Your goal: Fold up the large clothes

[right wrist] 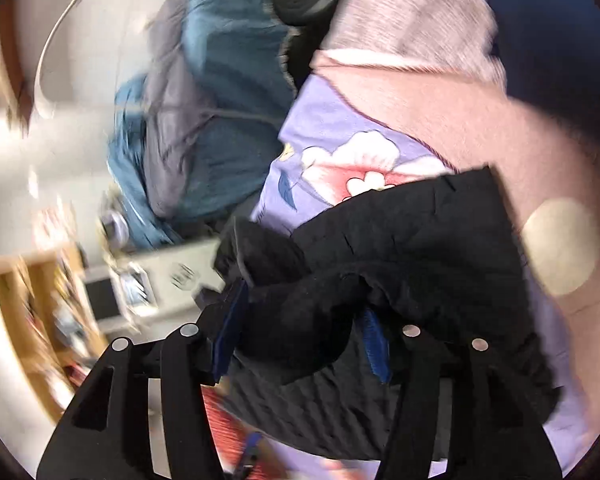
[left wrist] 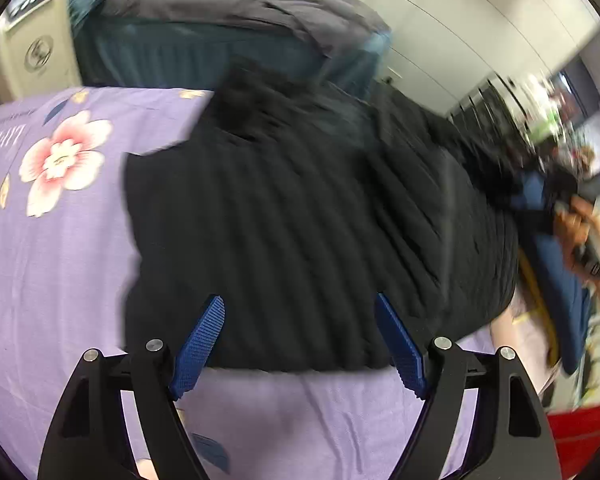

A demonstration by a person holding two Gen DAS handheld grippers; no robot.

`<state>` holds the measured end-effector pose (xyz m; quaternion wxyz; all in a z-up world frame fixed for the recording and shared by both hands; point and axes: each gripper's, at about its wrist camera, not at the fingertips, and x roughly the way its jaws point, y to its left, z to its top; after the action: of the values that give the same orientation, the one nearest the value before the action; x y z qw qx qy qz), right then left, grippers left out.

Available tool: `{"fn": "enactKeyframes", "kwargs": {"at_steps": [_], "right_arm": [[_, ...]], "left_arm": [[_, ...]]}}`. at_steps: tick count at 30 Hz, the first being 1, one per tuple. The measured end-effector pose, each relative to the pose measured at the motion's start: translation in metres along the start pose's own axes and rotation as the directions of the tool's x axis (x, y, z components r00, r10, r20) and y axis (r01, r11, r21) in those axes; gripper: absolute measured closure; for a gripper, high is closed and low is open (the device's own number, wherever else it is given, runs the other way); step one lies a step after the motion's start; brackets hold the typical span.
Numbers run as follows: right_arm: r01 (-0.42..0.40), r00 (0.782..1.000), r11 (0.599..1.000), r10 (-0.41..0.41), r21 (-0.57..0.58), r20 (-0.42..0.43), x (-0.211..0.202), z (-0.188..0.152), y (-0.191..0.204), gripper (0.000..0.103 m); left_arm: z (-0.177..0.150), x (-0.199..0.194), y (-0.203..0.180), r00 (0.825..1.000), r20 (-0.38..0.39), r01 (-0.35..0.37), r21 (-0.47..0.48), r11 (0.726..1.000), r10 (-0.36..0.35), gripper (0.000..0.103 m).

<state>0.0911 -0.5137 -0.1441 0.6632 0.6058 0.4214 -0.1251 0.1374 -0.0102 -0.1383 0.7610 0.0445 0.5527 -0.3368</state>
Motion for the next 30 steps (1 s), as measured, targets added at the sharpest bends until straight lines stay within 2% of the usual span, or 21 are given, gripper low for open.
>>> {"fn": "enactKeyframes", "kwargs": {"at_steps": [1, 3, 5, 6, 7, 8, 9, 11, 12, 13, 15, 17, 18, 19, 20, 23, 24, 26, 28, 29, 30], "right_arm": [[0.068, 0.998, 0.993, -0.067, -0.098, 0.013, -0.003, -0.006, 0.016, 0.049], [0.176, 0.984, 0.958, -0.168, -0.225, 0.058, -0.010, -0.021, 0.037, 0.049], [0.218, 0.975, 0.948, -0.200, -0.233, 0.097, -0.015, -0.034, 0.045, 0.049], [0.218, 0.972, 0.960, -0.198, -0.174, 0.123, -0.022, -0.039, 0.043, 0.049], [0.173, 0.978, 0.980, -0.158, -0.100, 0.137, -0.027, -0.041, 0.037, 0.048], [0.077, 0.986, 0.997, -0.076, 0.001, 0.150, -0.035, -0.042, 0.026, 0.039], [-0.057, 0.981, 0.988, 0.028, 0.145, 0.194, -0.045, -0.045, 0.007, 0.030], [-0.134, 0.959, 0.940, 0.042, 0.314, 0.282, -0.064, -0.047, -0.013, 0.029], [-0.150, 0.949, 0.930, 0.041, 0.335, 0.312, -0.073, -0.043, -0.018, 0.029], [-0.150, 0.943, 0.937, 0.039, 0.317, 0.331, -0.081, -0.038, -0.018, 0.029], [-0.083, 0.948, 0.976, 0.016, 0.199, 0.318, -0.091, -0.028, -0.004, 0.029], [-0.025, 0.961, 1.000, 0.025, -0.005, 0.274, -0.088, -0.027, 0.025, 0.029], [0.015, 0.976, 0.988, 0.019, -0.152, 0.219, -0.079, -0.032, 0.047, 0.029], [0.053, 0.988, 0.953, -0.007, -0.299, 0.155, -0.064, -0.041, 0.069, 0.029], [0.097, 0.994, 0.881, -0.060, -0.464, 0.093, -0.044, -0.057, 0.094, 0.029], [0.142, 0.986, 0.683, -0.164, -0.717, 0.040, -0.002, -0.099, 0.134, 0.029], [0.121, 0.986, 0.619, -0.167, -0.776, 0.021, 0.013, -0.113, 0.146, 0.029], [0.051, 0.987, 0.567, -0.152, -0.822, -0.044, 0.032, -0.127, 0.161, 0.029], [-0.013, 0.979, 0.499, -0.170, -0.867, -0.112, 0.054, -0.144, 0.177, 0.029], [-0.020, 0.976, 0.453, -0.186, -0.891, -0.117, 0.062, -0.153, 0.184, 0.029], [-0.036, 0.971, 0.376, -0.207, -0.926, -0.121, 0.073, -0.164, 0.191, 0.029]], "left_arm": [[-0.006, 0.007, -0.011, 1.000, -0.004, -0.020, 0.029, 0.999, 0.020, 0.027], [-0.013, 0.016, -0.022, 0.999, -0.020, -0.046, 0.049, 0.998, 0.047, 0.028], [-0.016, 0.021, -0.029, 0.997, -0.032, -0.064, 0.059, 0.996, 0.066, 0.027], [-0.017, 0.020, -0.031, 0.997, -0.032, -0.063, 0.058, 0.996, 0.065, 0.027], [-0.018, 0.019, -0.033, 0.997, -0.030, -0.063, 0.061, 0.996, 0.065, 0.027], [-0.018, 0.018, -0.034, 0.997, -0.027, -0.072, 0.069, 0.995, 0.074, 0.027], [-0.019, 0.016, -0.035, 0.995, -0.021, -0.096, 0.088, 0.991, 0.098, 0.027], [-0.022, 0.013, -0.036, 0.988, -0.013, -0.154, 0.136, 0.979, 0.157, 0.027], [-0.024, 0.012, -0.035, 0.984, -0.010, -0.174, 0.153, 0.973, 0.177, 0.027], [-0.024, 0.010, -0.034, 0.983, -0.010, -0.182, 0.157, 0.971, 0.185, 0.027], [-0.028, 0.006, -0.028, 0.983, -0.015, -0.180, 0.141, 0.973, 0.184, 0.026], [-0.032, 0.004, -0.022, 0.983, -0.026, -0.180, 0.115, 0.977, 0.184, 0.025], [-0.033, 0.005, -0.019, 0.982, -0.030, -0.184, 0.109, 0.977, 0.188, 0.025], [-0.034, 0.006, -0.018, 0.981, -0.037, -0.187, 0.104, 0.977, 0.192, 0.025], [-0.033, 0.009, -0.019, 0.981, -0.043, -0.186, 0.101, 0.977, 0.191, 0.025], [-0.035, 0.010, -0.027, 0.984, -0.042, -0.169, 0.103, 0.980, 0.174, 0.025], [-0.035, 0.010, -0.032, 0.985, -0.038, -0.163, 0.111, 0.980, 0.169, 0.025], [-0.034, 0.008, -0.041, 0.985, -0.024, -0.169, 0.138, 0.976, 0.174, 0.025], [-0.034, 0.007, -0.048, 0.984, -0.014, -0.176, 0.153, 0.972, 0.180, 0.025], [-0.034, 0.006, -0.049, 0.984, -0.013, -0.175, 0.150, 0.973, 0.179, 0.025], [-0.035, 0.006, -0.049, 0.984, -0.015, -0.172, 0.145, 0.975, 0.175, 0.025]]}}
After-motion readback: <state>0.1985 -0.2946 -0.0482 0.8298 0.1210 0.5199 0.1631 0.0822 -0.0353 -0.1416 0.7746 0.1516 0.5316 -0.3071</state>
